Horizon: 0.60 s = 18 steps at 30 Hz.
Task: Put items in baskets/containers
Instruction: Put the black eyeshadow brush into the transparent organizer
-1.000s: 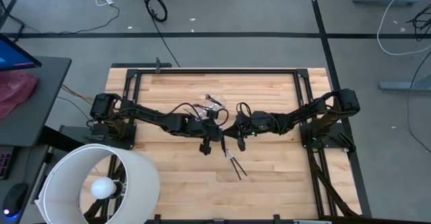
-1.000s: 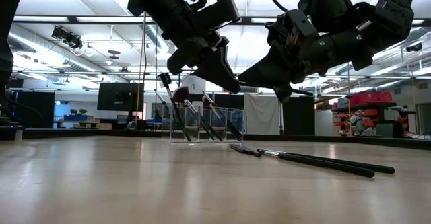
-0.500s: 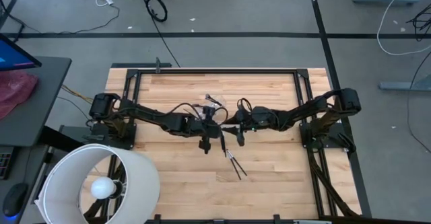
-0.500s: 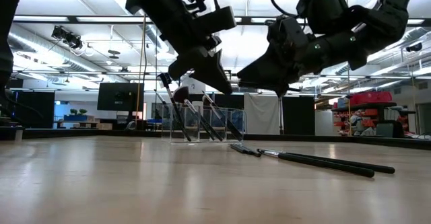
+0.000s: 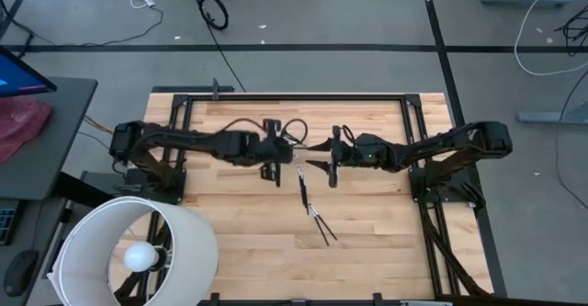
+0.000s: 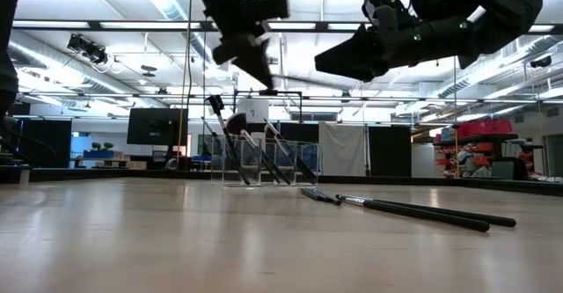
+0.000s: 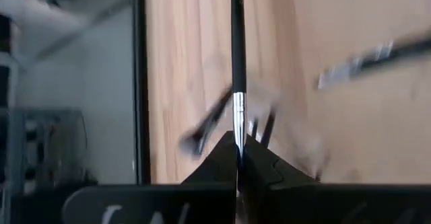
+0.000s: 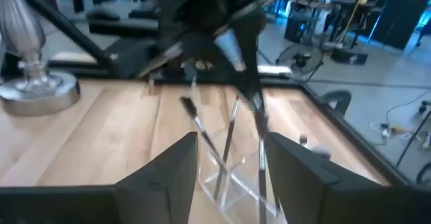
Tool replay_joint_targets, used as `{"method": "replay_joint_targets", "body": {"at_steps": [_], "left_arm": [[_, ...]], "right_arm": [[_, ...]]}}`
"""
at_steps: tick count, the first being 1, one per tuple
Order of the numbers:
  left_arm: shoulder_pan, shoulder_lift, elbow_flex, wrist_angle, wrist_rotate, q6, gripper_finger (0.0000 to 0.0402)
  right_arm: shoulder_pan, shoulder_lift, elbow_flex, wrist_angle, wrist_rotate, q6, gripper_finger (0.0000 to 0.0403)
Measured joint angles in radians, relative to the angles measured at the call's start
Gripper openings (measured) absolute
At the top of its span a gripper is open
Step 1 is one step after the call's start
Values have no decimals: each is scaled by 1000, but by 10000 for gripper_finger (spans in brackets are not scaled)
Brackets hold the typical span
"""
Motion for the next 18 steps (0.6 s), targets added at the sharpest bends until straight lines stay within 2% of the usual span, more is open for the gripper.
{"method": "replay_joint_targets", "body": {"at_steps": [2,6,10,14,18], "left_arm": [[37,1,39,-94,36,-1,3],[108,5,50,-172,146,-27,2],[147,5,50,-229,156,0,2],[156,5,50,-296,139,114,2],[123,5,71,-372,7,225,2]], "right_arm": [[0,-14,-1,-38,-1,1,182],[0,-14,-1,-59,-1,0,178],[0,-14,-1,-105,-1,3,176],[0,-14,0,-142,-1,21,176],[1,-14,0,-155,-1,26,175]]}}
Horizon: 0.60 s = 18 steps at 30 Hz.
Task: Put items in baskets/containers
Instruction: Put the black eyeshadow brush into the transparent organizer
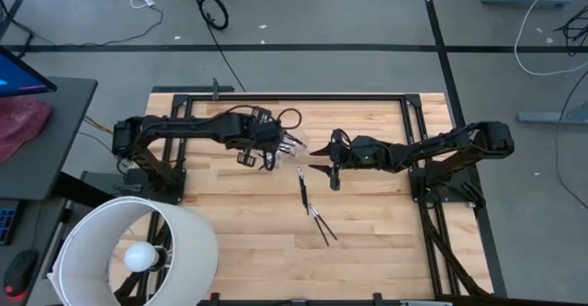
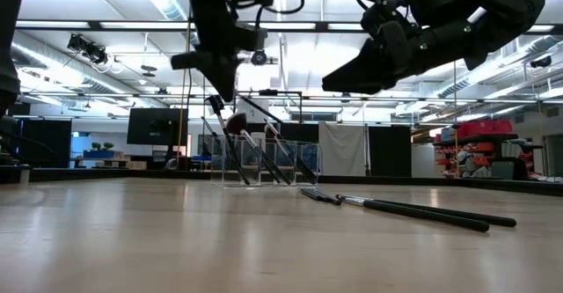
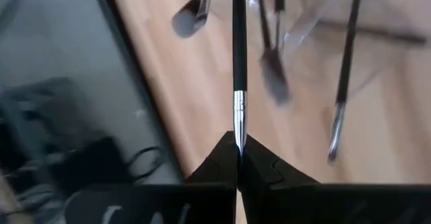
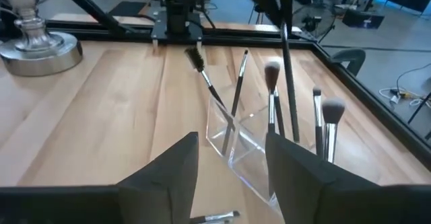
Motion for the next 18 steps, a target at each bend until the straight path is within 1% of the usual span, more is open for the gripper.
{"method": "replay_joint_targets", "body": {"at_steps": [5,8,13,16,18], "left_arm": [[-80,0,50,-90,-163,119,2],[-147,-1,56,-134,-254,186,1],[-235,-1,45,-165,-342,196,1],[-258,0,44,-165,-390,194,1],[-253,0,44,-161,-409,195,1]], "right_arm": [[0,0,0,-5,0,0,176],[0,0,0,-11,0,0,174],[0,0,0,-14,0,0,173],[0,0,0,-15,0,0,173],[0,0,0,-14,0,0,173]]}}
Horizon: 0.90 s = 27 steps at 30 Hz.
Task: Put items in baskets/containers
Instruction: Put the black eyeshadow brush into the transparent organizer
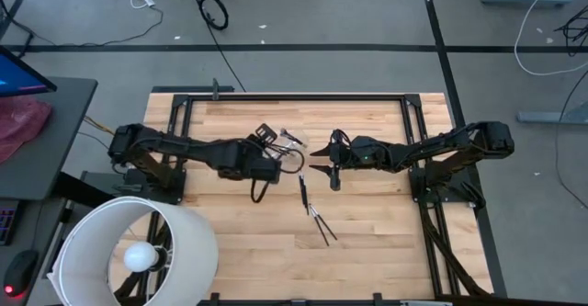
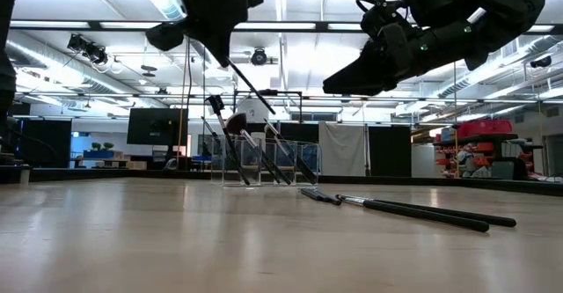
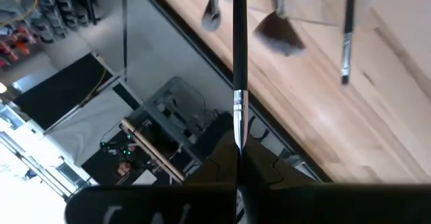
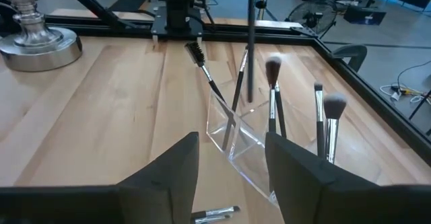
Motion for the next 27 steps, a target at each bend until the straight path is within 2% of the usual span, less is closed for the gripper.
{"method": "replay_joint_targets", "body": {"at_steps": [4,12,20,27], "left_arm": [[34,18,0,6,-10,33,1],[126,142,0,79,-59,230,2],[134,221,0,182,-79,327,2],[120,222,0,259,3,332,20]], "right_arm": [[0,0,0,0,0,0,173],[1,0,0,2,-2,0,173],[0,0,0,-2,-3,0,173],[0,0,0,-15,-3,0,173]]}}
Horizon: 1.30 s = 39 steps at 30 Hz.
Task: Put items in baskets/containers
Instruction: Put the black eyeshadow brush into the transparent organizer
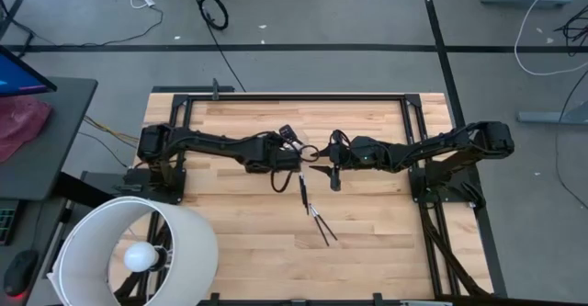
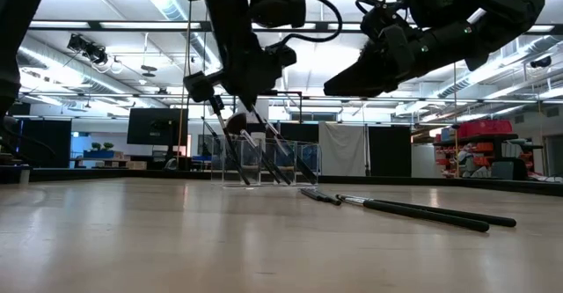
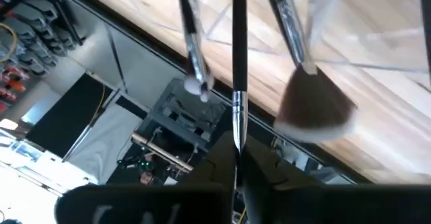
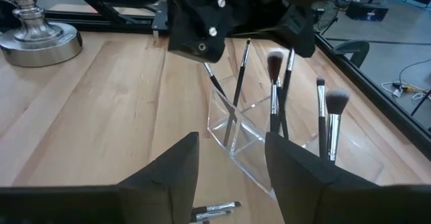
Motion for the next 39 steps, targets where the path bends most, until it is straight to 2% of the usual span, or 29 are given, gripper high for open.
{"method": "replay_joint_targets", "body": {"at_steps": [6,10,12,16,18,20,23,30,34,37,39], "left_arm": [[2,0,0,12,66,-44,66],[-2,0,0,24,49,-132,98],[-11,0,0,34,1,-181,111],[-42,0,0,41,-177,-244,131],[-58,-3,3,39,-261,-274,139],[-72,-5,27,24,-292,-319,144],[-89,-20,78,16,-294,-401,149],[-101,-111,172,8,-292,-592,145],[-84,-168,188,6,-292,-696,145],[-70,-200,186,3,-291,-752,145],[-60,-211,186,2,-288,-786,145]], "right_arm": [[1,0,0,-1,0,43,173],[1,0,0,-17,0,52,173],[2,0,0,-34,0,53,173],[32,0,0,-83,10,81,173],[72,0,0,-116,56,94,173],[119,0,0,-155,116,127,173],[197,0,0,-228,164,208,173],[425,32,1,-356,319,516,173],[543,137,0,-291,446,628,173],[598,228,0,-185,563,632,173],[618,289,6,-111,588,625,173]]}}
